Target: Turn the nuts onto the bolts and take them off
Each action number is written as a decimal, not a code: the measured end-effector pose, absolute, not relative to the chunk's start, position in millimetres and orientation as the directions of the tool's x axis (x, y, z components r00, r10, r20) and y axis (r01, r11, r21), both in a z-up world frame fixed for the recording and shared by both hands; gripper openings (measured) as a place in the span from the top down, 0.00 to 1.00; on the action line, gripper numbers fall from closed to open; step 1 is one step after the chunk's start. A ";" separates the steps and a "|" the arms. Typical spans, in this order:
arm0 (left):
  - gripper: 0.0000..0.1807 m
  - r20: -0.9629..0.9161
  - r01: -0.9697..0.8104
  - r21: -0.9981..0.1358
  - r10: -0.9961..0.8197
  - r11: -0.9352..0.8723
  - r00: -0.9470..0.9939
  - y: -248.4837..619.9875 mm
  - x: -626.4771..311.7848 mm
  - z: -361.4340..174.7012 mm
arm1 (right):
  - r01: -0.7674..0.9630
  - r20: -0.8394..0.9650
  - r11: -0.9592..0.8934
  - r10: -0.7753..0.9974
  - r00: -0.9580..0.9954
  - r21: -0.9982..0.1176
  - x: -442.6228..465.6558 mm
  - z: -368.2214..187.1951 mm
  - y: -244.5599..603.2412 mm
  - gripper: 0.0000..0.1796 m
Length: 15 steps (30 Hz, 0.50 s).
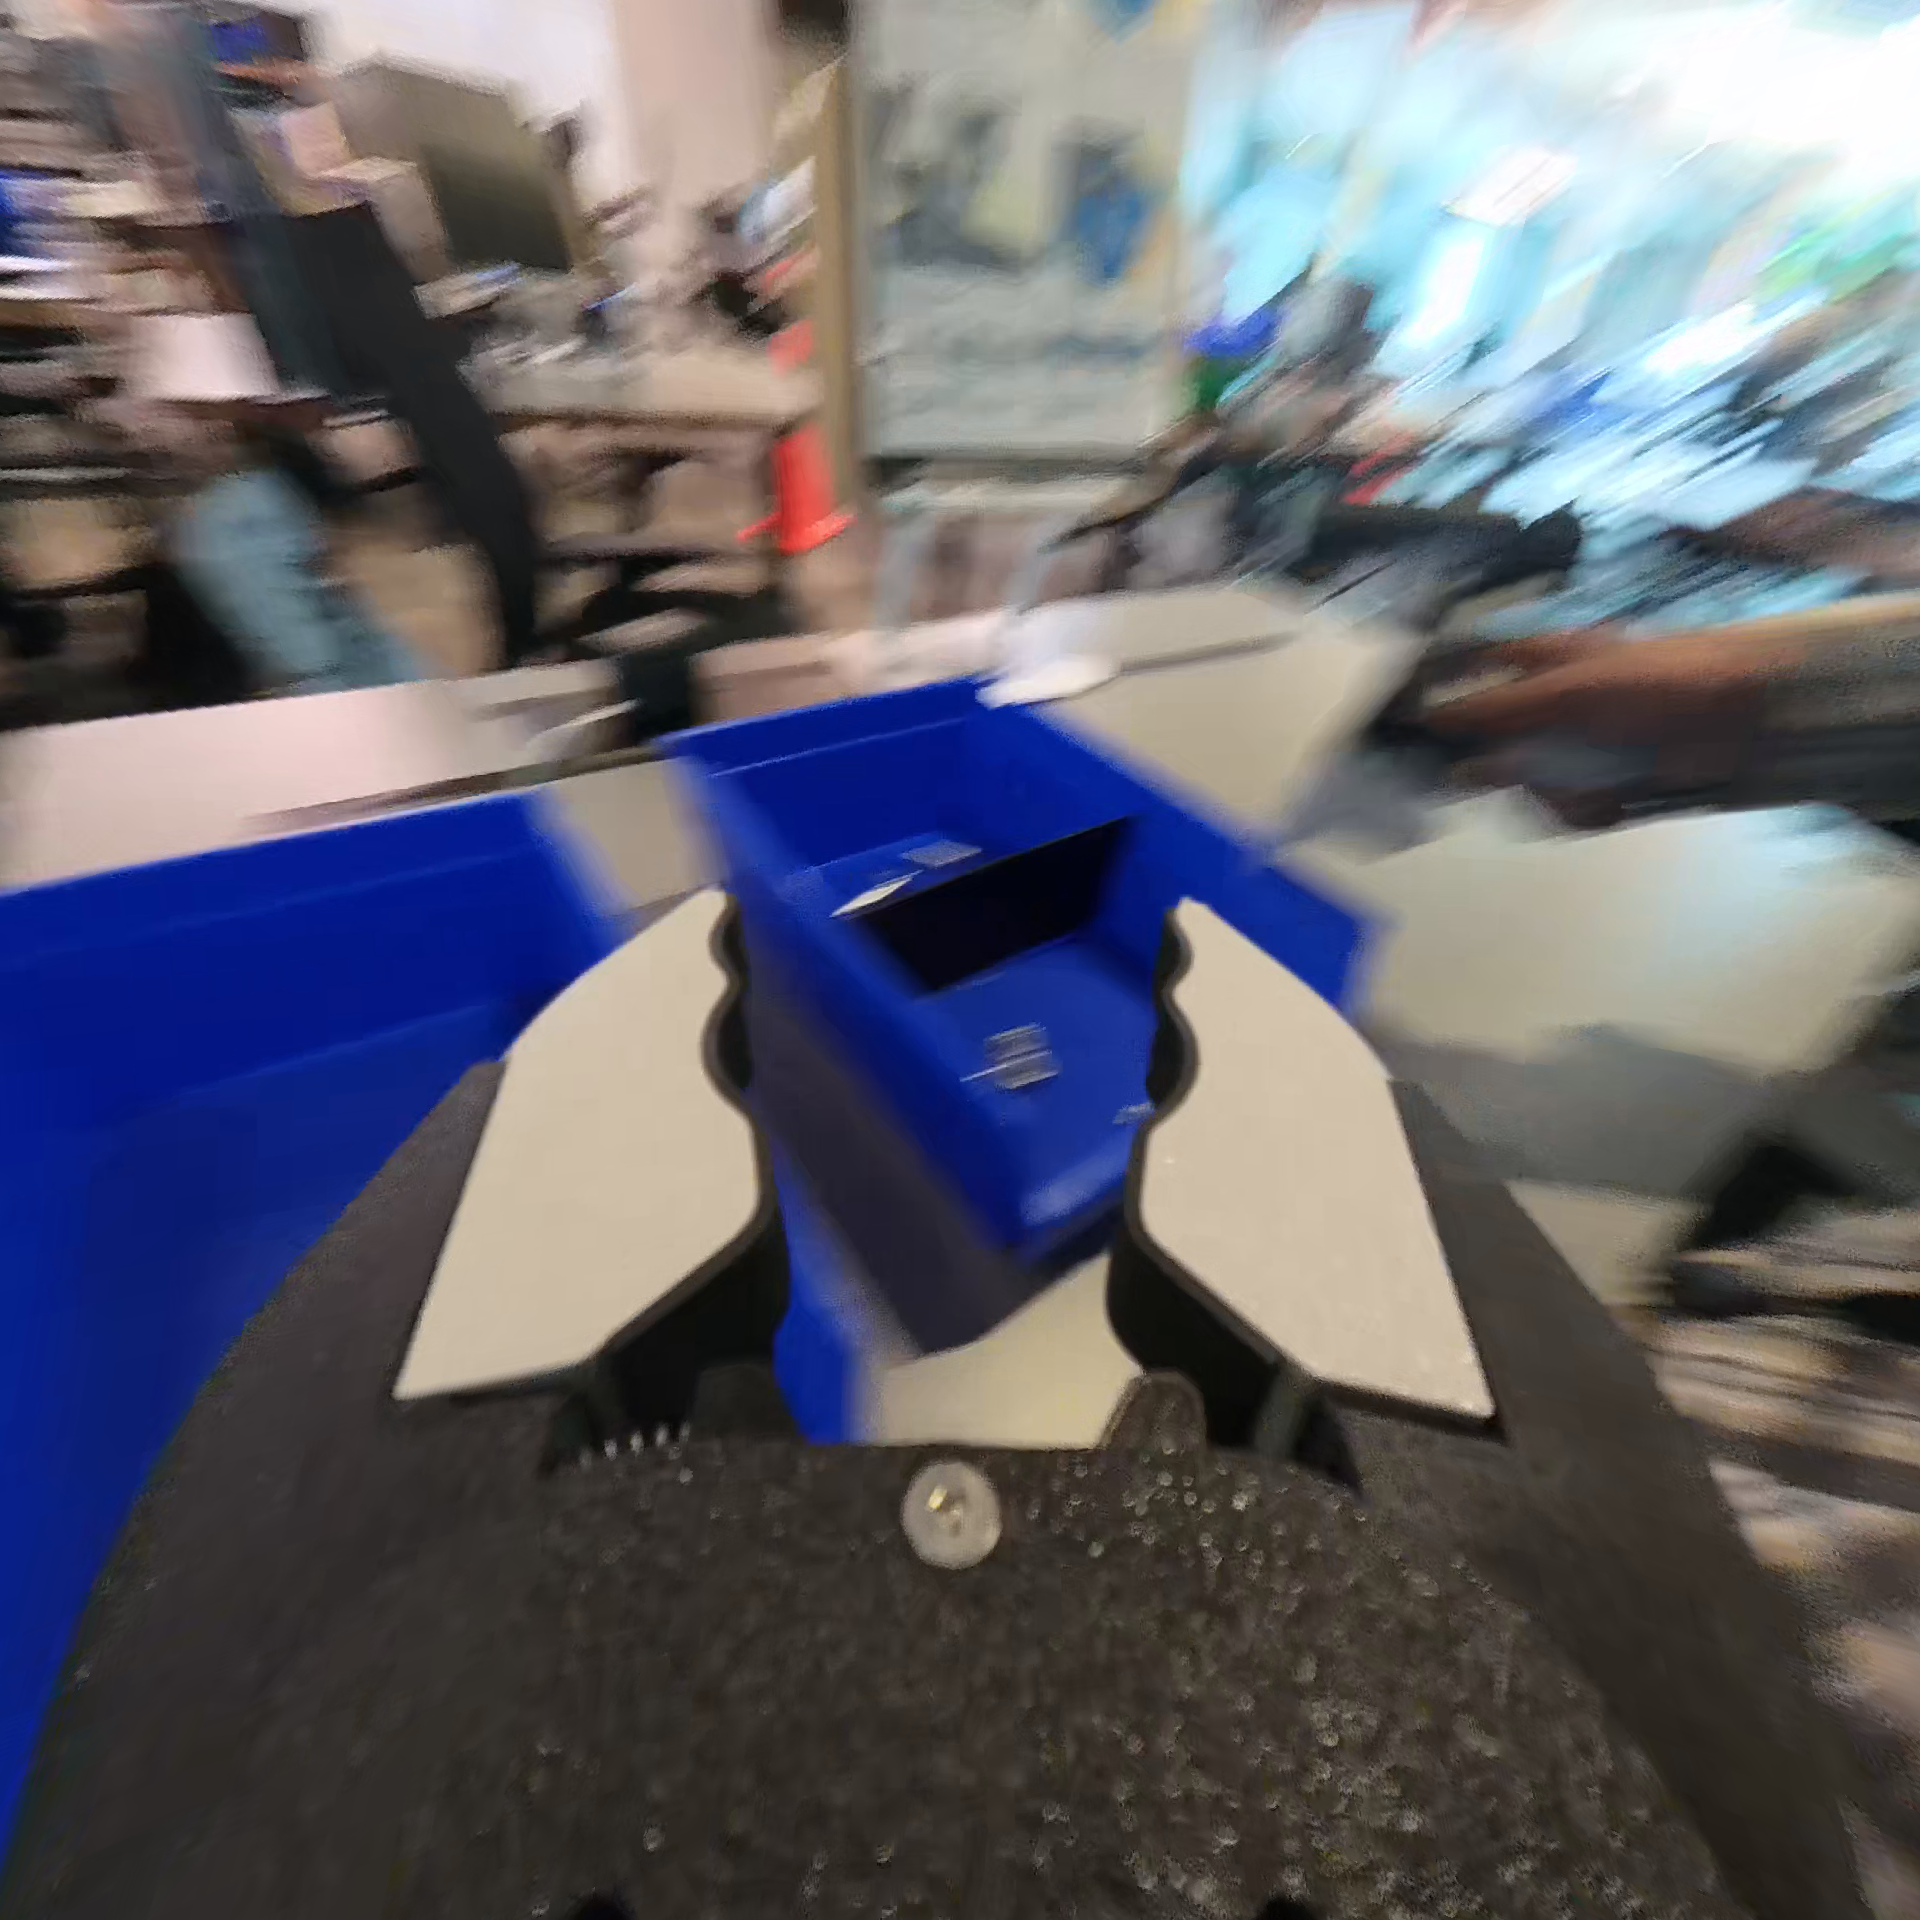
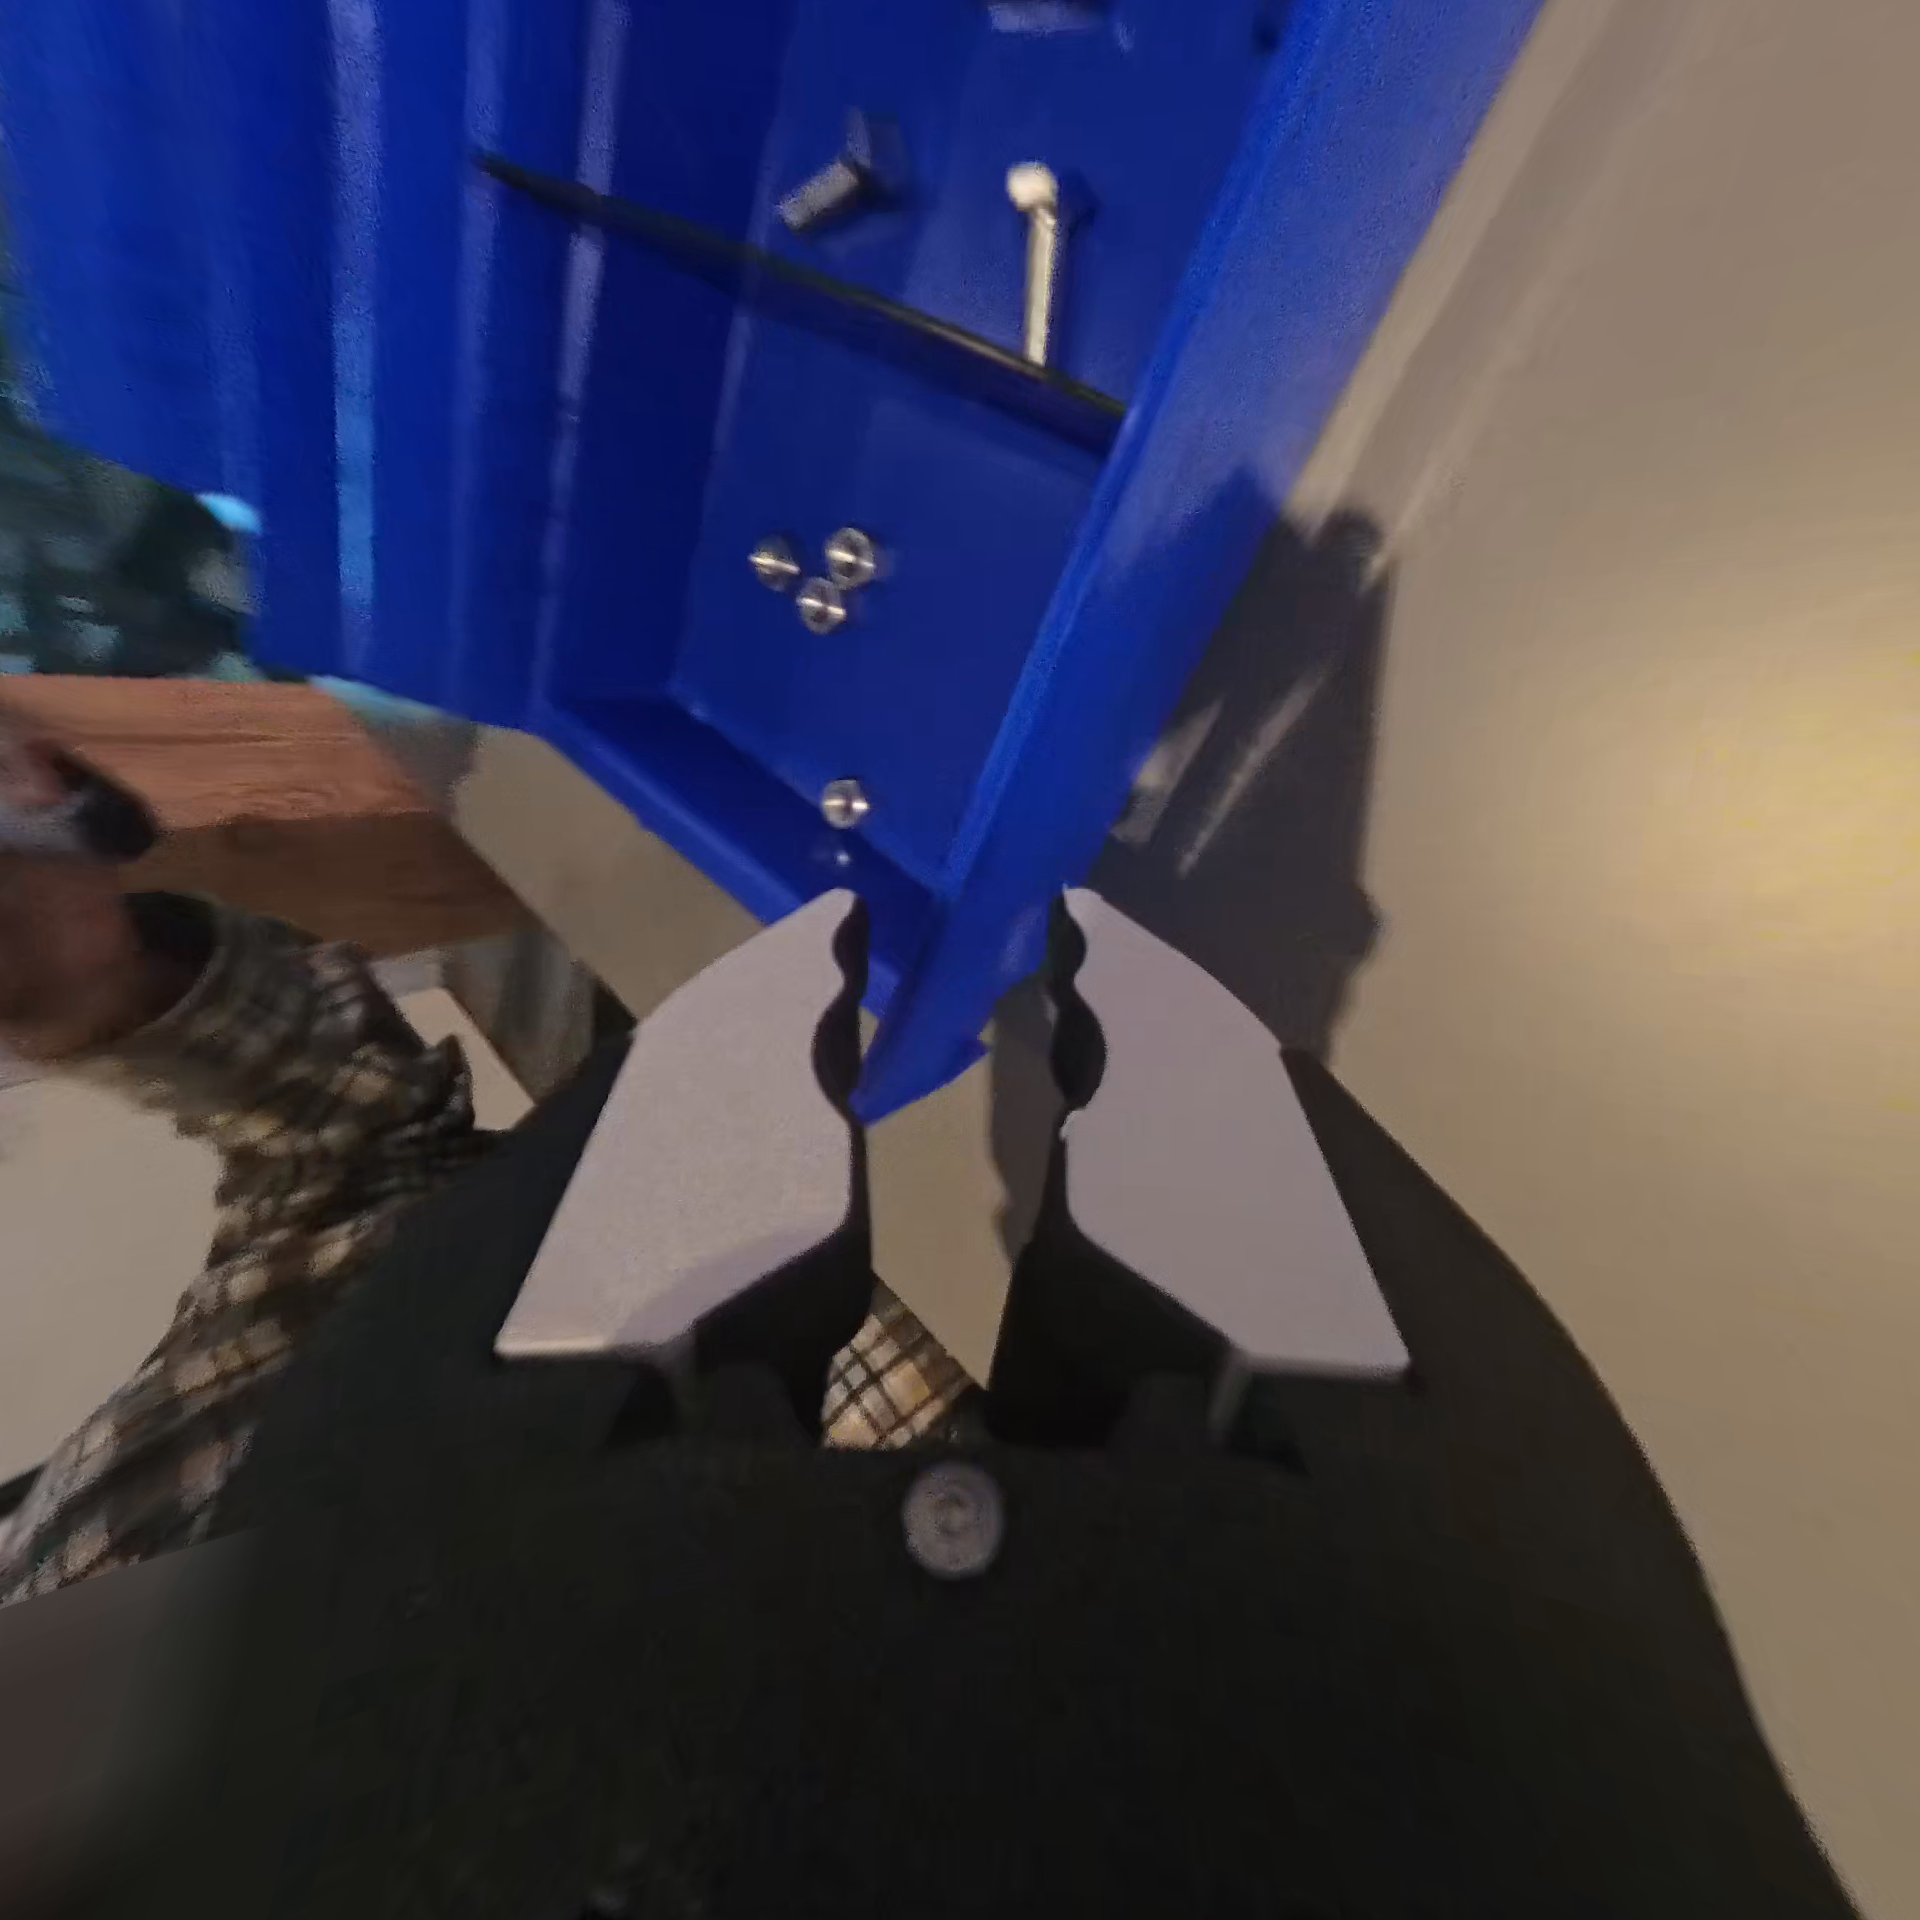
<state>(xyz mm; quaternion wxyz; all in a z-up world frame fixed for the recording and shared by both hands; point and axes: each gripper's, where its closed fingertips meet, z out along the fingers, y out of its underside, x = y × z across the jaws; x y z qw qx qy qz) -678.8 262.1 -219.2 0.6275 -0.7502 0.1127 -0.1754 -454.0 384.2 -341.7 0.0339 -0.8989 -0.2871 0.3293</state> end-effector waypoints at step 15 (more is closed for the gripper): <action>0.37 -0.065 0.121 -0.656 0.216 -0.745 0.974 298.7 -906.3 -278.1 | 0.152 -0.540 -0.634 0.742 0.397 -0.759 -273.7 -312.1 402.1 0.67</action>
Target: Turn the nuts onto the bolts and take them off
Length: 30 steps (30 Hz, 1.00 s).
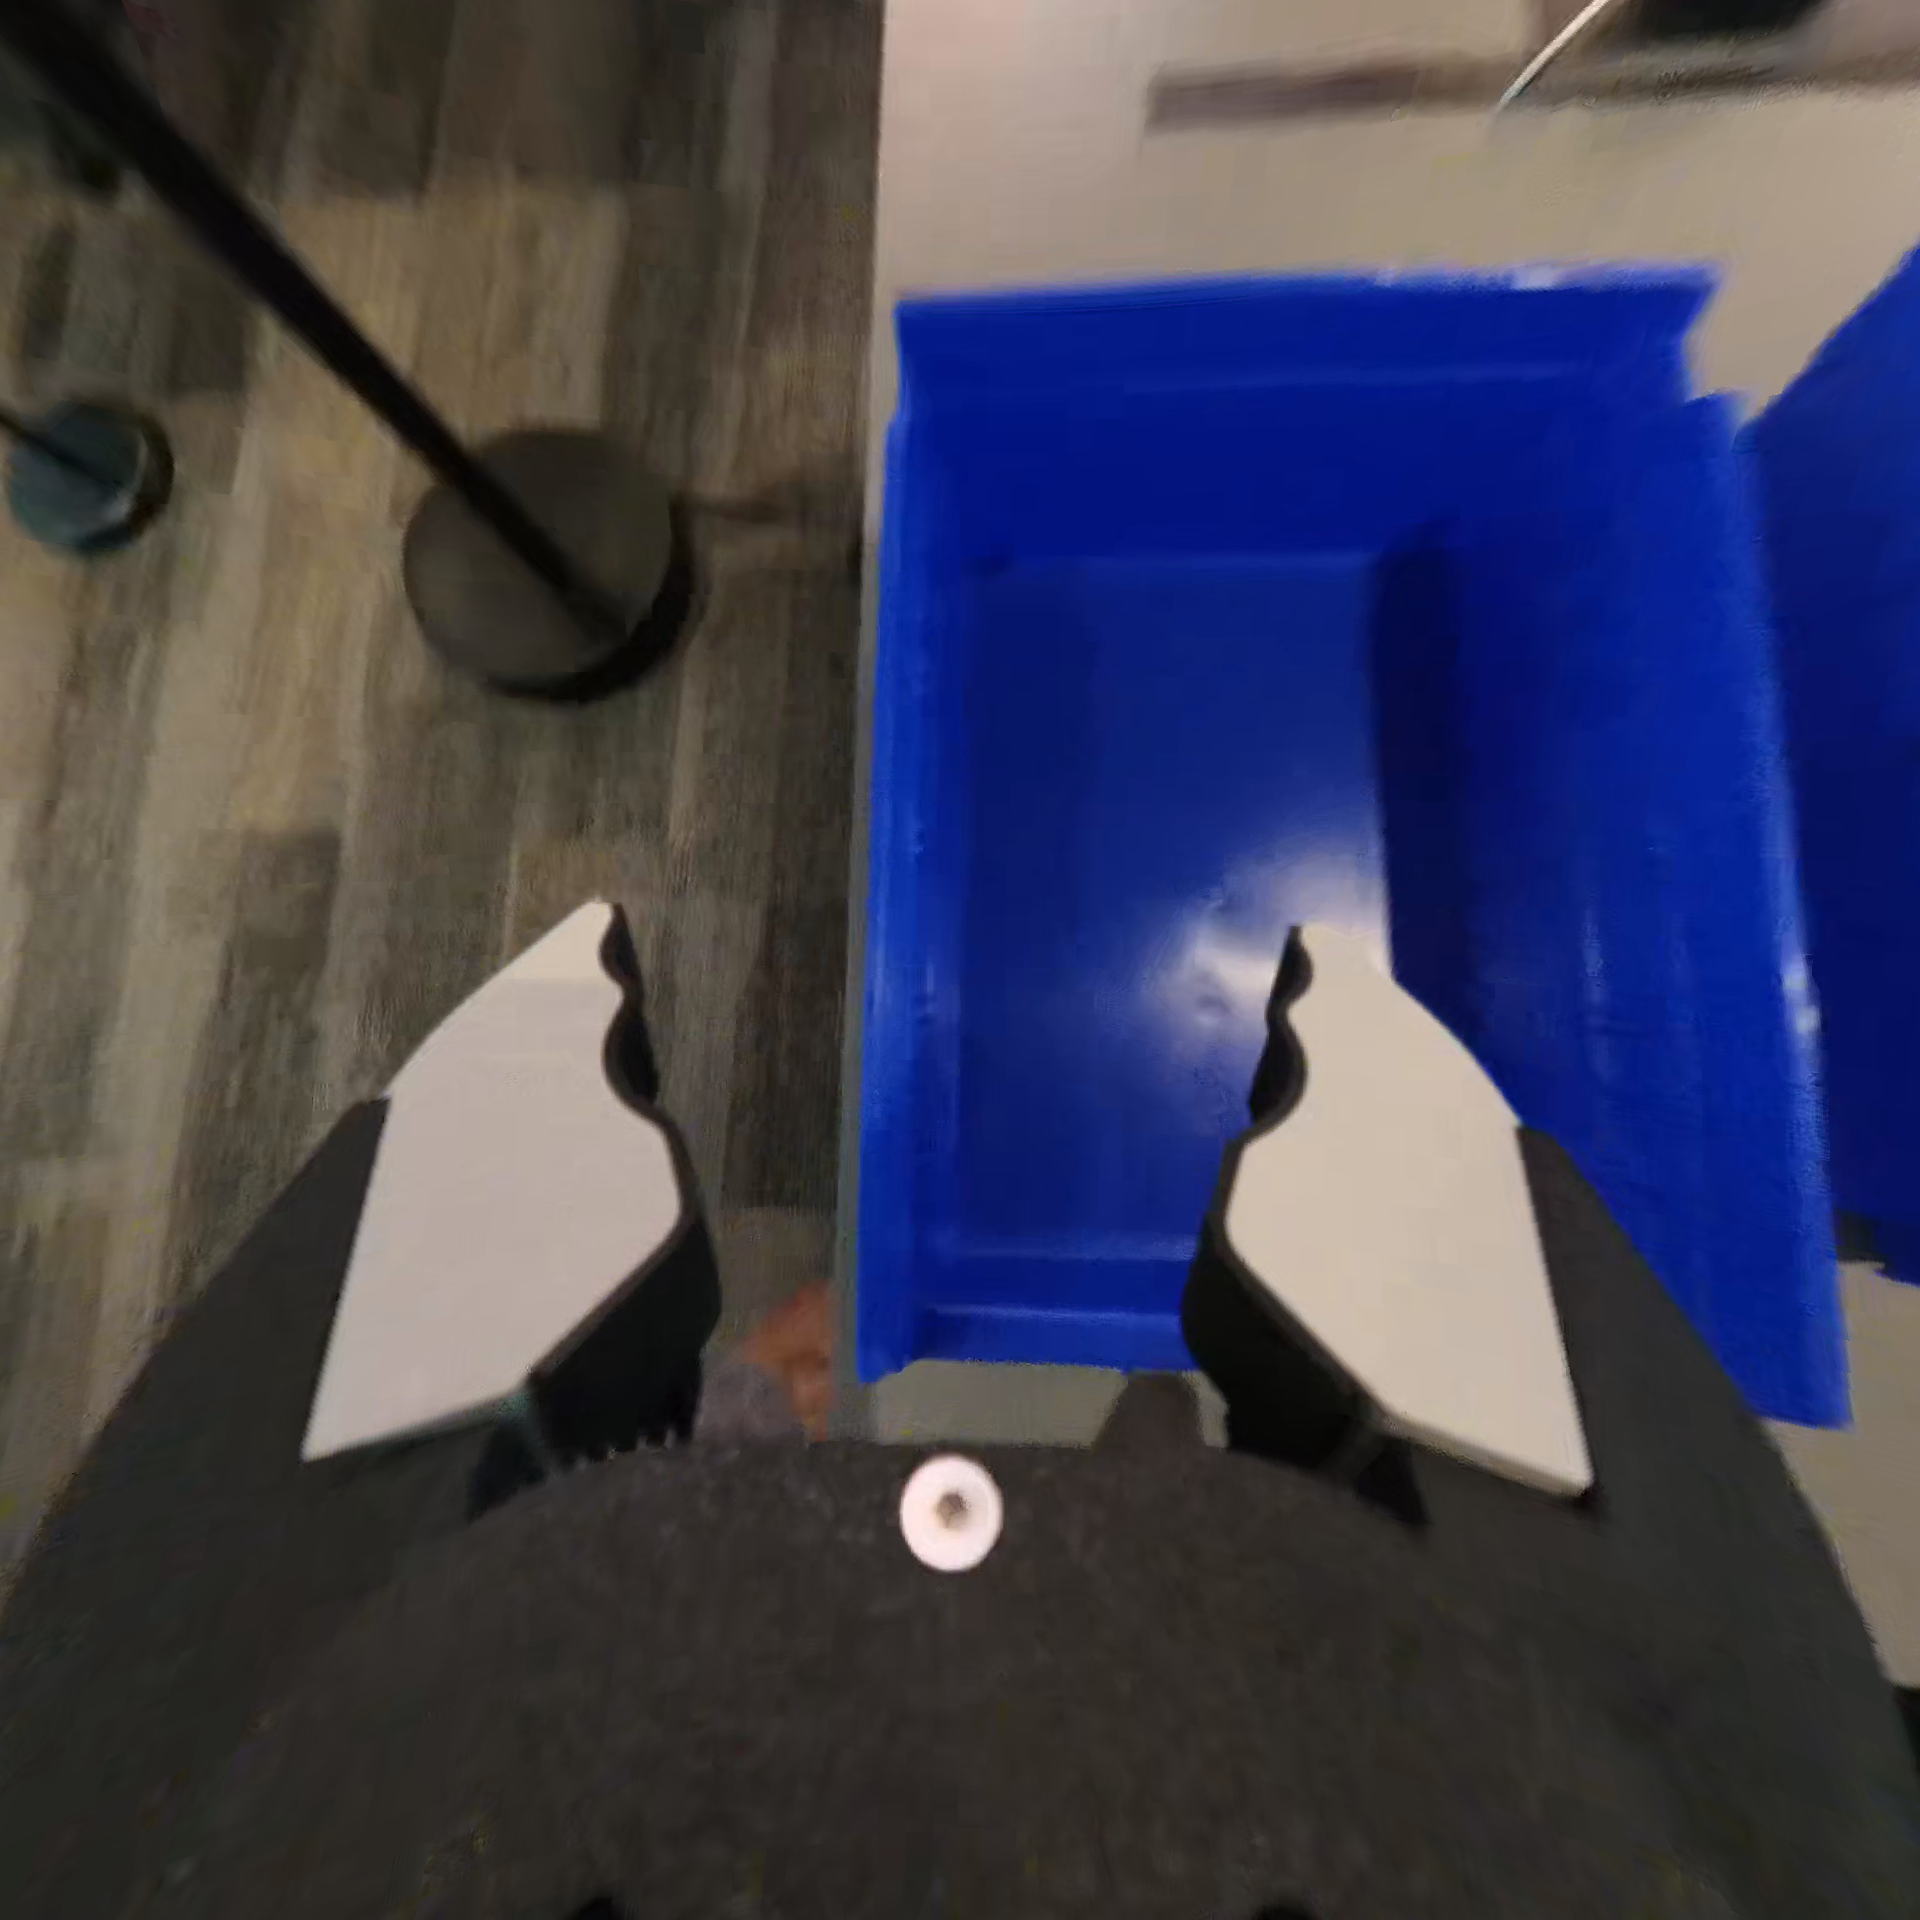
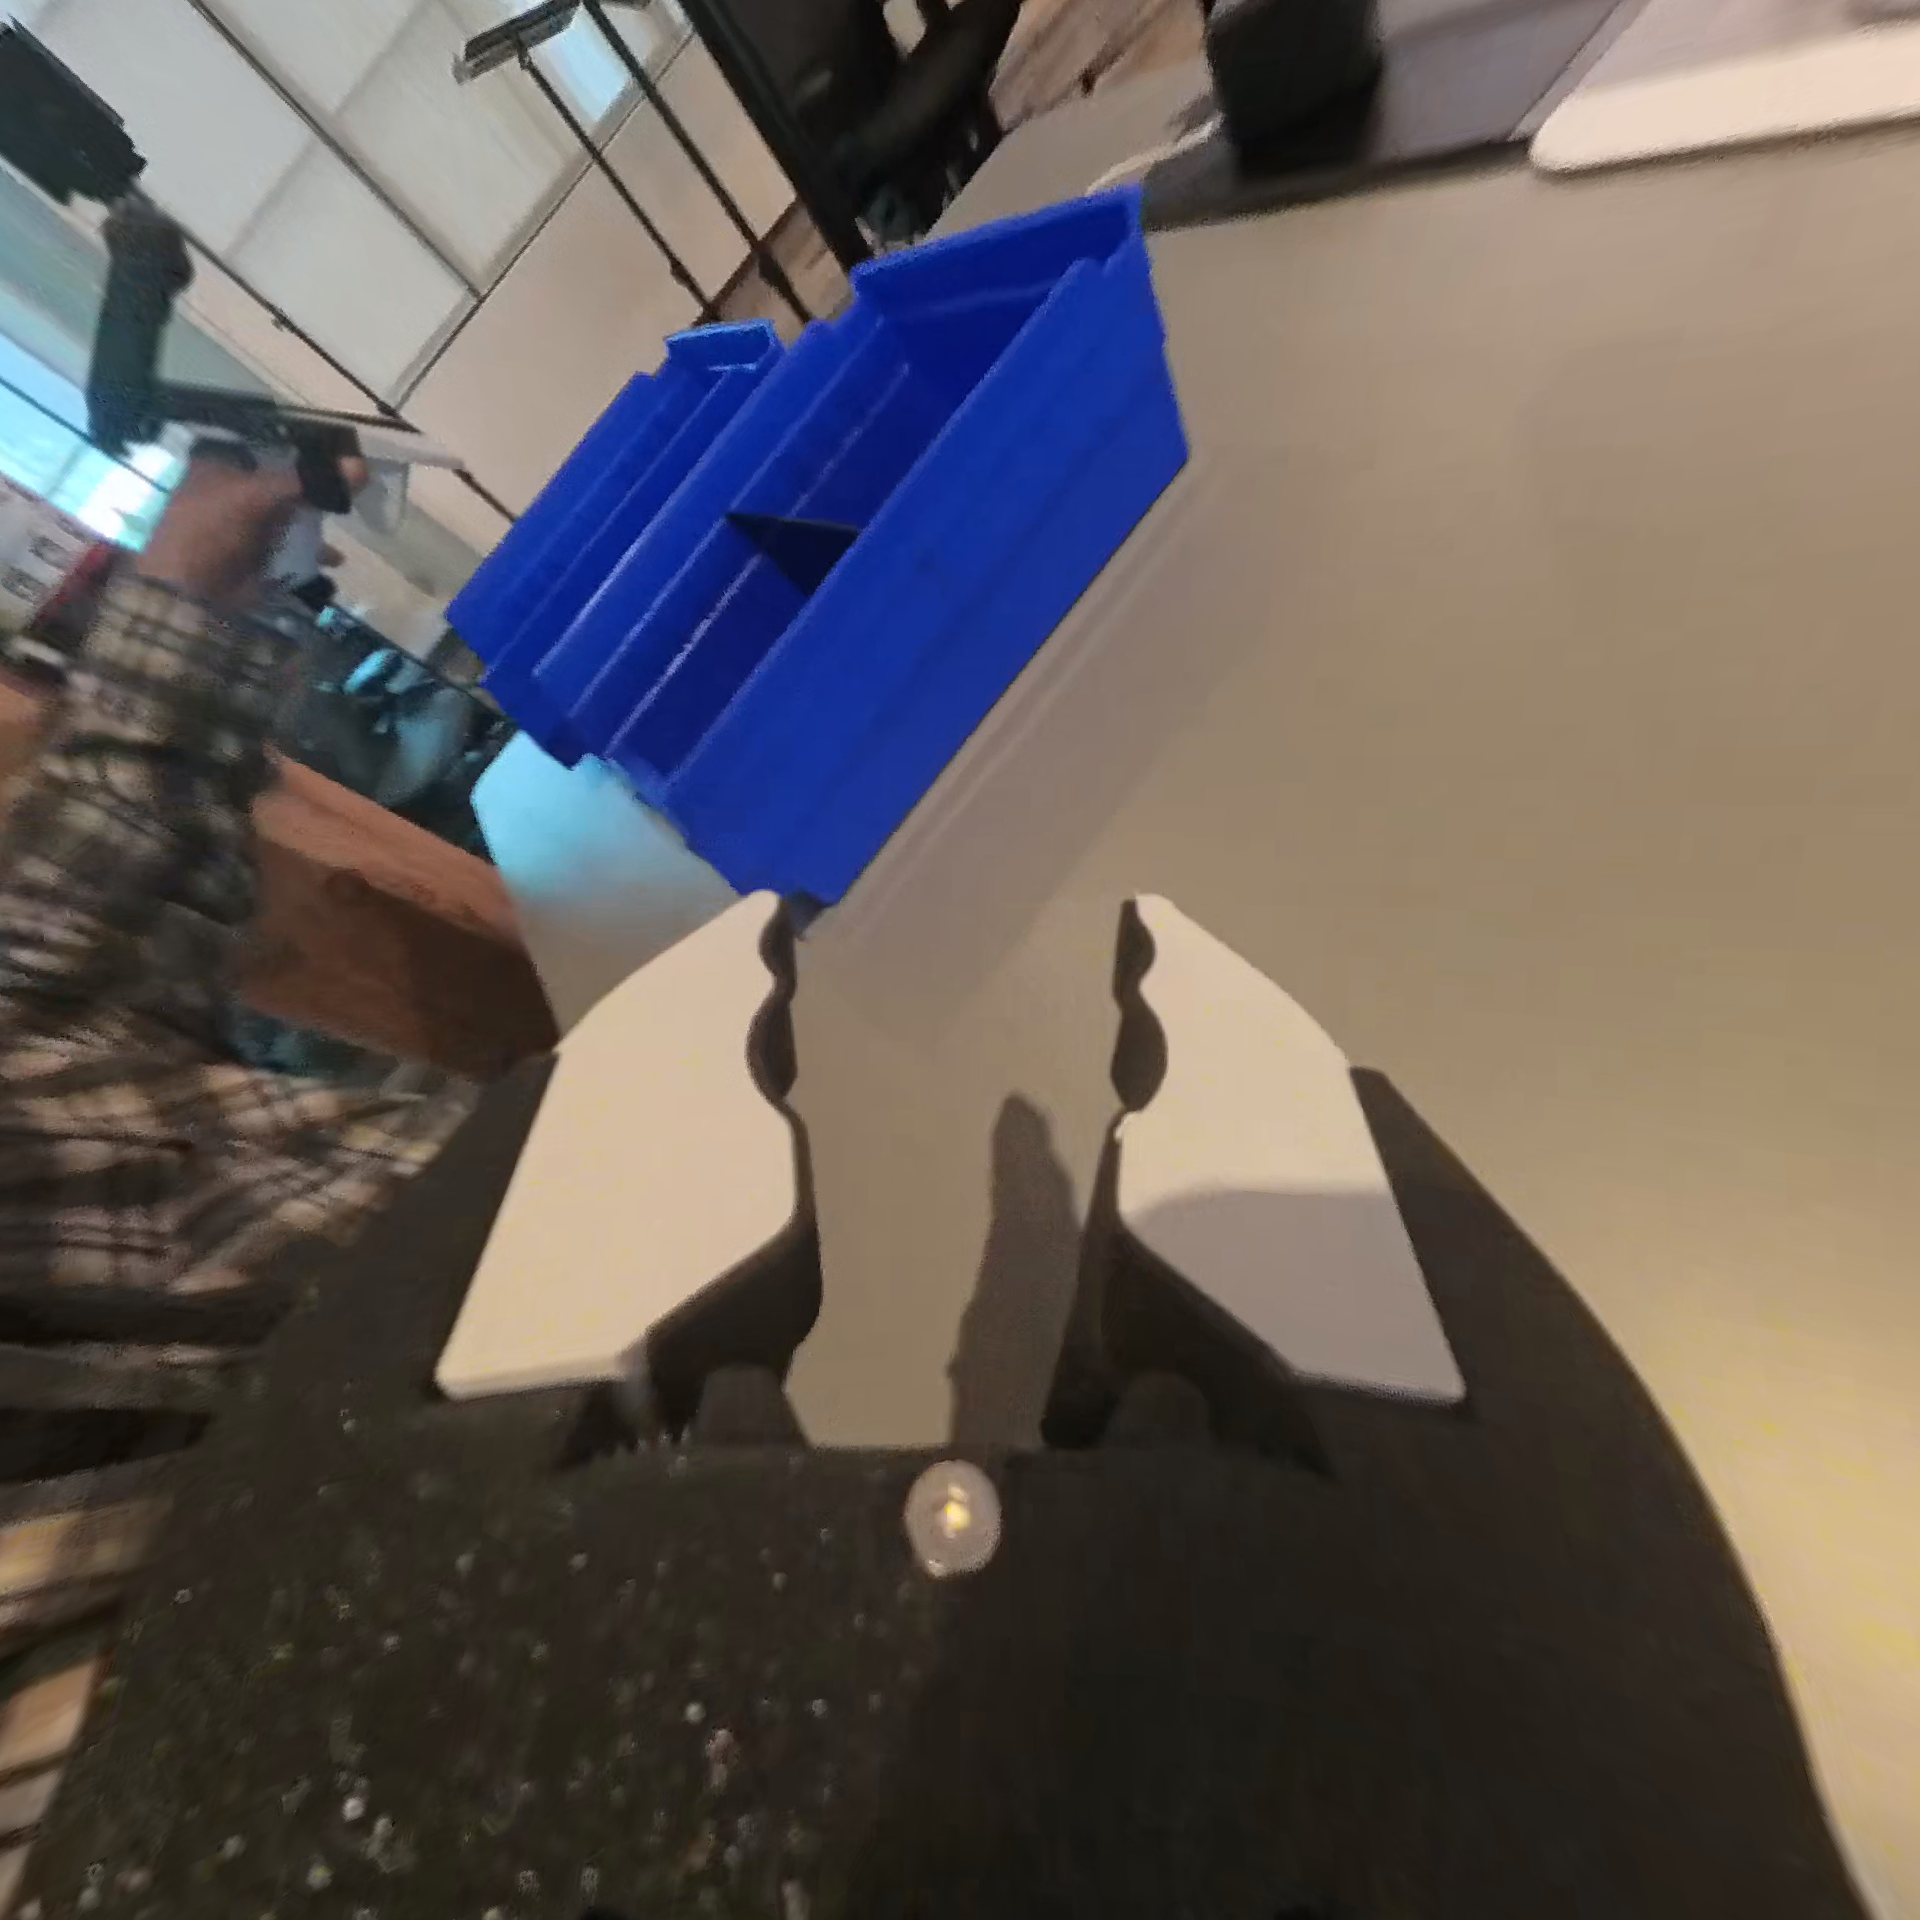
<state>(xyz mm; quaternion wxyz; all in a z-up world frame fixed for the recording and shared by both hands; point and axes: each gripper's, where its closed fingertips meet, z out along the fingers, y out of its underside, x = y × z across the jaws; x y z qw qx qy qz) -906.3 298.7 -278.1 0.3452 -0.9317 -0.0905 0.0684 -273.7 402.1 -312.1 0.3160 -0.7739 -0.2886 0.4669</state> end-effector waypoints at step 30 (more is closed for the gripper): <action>0.98 0.147 0.269 -0.119 0.251 -0.956 0.957 267.2 -918.4 -405.0 | 0.190 -0.491 -0.550 0.823 0.286 -0.813 -236.2 -331.9 372.7 0.76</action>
